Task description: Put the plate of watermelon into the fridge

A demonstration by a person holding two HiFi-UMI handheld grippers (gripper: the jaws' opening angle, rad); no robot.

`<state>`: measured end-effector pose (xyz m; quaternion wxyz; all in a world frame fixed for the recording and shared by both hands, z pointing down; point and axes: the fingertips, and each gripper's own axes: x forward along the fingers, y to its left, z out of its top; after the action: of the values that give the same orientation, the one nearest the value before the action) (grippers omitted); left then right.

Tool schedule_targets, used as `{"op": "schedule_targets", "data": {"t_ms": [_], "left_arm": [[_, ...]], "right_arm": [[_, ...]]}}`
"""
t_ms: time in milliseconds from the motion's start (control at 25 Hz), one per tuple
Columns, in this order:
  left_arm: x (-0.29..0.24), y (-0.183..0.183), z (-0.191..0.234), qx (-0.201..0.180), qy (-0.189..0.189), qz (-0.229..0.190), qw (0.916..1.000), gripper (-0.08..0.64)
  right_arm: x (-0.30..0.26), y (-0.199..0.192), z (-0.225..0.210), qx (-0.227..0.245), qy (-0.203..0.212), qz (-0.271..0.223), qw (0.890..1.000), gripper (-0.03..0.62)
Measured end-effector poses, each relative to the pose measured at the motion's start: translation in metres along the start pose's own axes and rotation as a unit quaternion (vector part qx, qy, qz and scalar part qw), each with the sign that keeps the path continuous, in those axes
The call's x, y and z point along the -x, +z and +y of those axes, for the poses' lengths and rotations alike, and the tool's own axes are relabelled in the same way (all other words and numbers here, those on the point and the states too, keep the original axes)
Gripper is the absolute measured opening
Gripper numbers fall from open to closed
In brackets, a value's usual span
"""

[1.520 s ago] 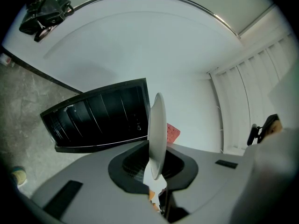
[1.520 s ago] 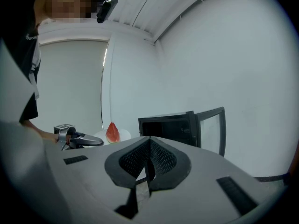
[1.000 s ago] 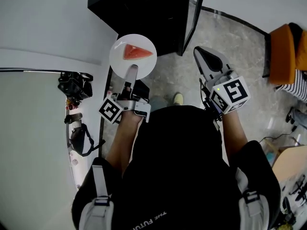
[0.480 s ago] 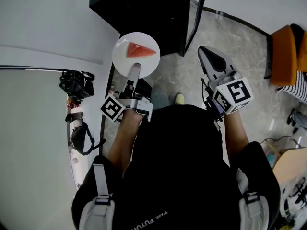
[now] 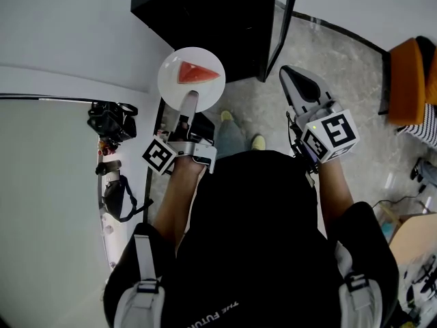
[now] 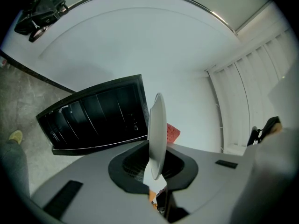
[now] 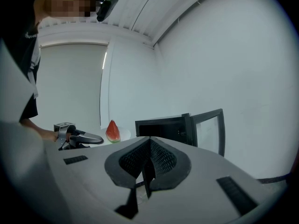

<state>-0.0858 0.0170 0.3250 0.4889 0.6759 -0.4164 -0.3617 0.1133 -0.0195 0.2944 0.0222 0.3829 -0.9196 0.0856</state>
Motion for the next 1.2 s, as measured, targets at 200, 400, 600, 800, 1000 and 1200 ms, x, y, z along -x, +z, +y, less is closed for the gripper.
{"op": "schedule_targets", "data": {"t_ms": [200, 400, 600, 800, 1000, 1200], "left_arm": [[-0.001, 0.0, -0.002, 0.002, -0.002, -0.002, 1.0, 0.031], [0.0, 0.0, 0.003, 0.005, 0.001, 0.0, 1.0, 0.031], [0.001, 0.001, 0.004, 0.007, 0.001, -0.001, 1.0, 0.031], [0.001, 0.0, 0.007, 0.004, 0.002, 0.001, 1.0, 0.031], [-0.017, 0.014, 0.017, 0.014, 0.01, 0.006, 0.9998, 0.031], [-0.052, 0.046, 0.05, 0.033, 0.031, 0.013, 0.9989, 0.031]], "right_arm": [[-0.002, 0.003, 0.001, -0.001, 0.0, 0.0, 1.0, 0.009], [-0.008, 0.003, 0.003, 0.005, 0.006, 0.002, 1.0, 0.009], [-0.01, 0.007, 0.002, 0.007, 0.005, 0.004, 1.0, 0.009], [-0.009, 0.005, 0.001, 0.008, 0.003, 0.005, 1.0, 0.009], [-0.034, 0.007, -0.008, 0.003, 0.003, 0.015, 1.0, 0.009], [-0.093, -0.002, -0.025, -0.009, 0.008, 0.045, 0.999, 0.009]]}}
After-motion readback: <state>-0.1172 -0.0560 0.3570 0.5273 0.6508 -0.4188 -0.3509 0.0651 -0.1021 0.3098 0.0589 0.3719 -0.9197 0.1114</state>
